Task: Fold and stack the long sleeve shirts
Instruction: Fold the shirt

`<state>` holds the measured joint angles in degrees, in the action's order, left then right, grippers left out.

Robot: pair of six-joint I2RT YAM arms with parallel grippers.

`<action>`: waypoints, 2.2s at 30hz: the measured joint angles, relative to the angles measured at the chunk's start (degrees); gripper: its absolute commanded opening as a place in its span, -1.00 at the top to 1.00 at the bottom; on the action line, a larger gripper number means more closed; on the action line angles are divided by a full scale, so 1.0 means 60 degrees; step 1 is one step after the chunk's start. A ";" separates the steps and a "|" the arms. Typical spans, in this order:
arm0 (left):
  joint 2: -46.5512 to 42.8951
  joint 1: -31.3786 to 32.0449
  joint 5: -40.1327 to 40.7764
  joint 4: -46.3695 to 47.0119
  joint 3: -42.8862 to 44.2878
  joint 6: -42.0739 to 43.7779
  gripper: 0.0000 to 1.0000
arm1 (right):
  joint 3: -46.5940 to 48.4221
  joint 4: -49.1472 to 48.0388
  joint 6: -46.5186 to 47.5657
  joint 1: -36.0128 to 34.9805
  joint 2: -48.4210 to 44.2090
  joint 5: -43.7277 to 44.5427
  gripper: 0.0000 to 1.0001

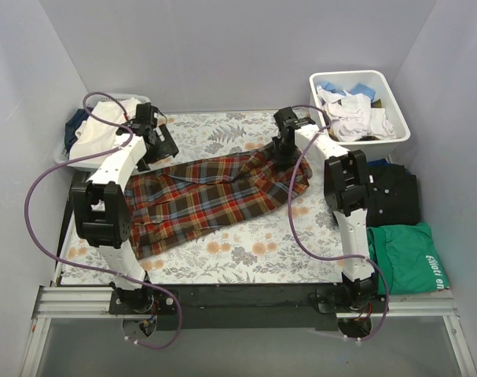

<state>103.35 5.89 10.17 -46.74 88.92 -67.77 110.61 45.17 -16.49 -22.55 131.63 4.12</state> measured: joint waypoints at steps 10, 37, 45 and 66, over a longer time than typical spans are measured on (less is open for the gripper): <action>0.0277 -0.0918 -0.1042 0.0146 0.0022 0.0138 -0.75 | -0.0918 -0.0703 0.0729 -0.0648 -0.2452 -0.0259 0.27; -0.0138 -0.1271 -0.2222 0.0703 0.0426 -0.0900 -0.82 | -0.2160 -0.1610 0.1661 -0.5384 -0.1027 -0.2696 0.27; 0.0270 -0.0226 -0.2943 0.0958 0.0663 0.0109 -0.82 | -0.5486 -0.1235 0.1530 -0.5468 -0.3483 -0.1825 0.27; 0.4411 0.4160 -0.5836 0.0987 0.3632 0.1902 -0.84 | -0.7464 -0.1996 -0.1945 -0.2973 -1.0072 0.2820 0.28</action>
<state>129.82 30.85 -24.84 -40.82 110.72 -56.36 65.82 33.19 -28.16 -40.38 71.20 21.04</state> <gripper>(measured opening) 0.908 0.365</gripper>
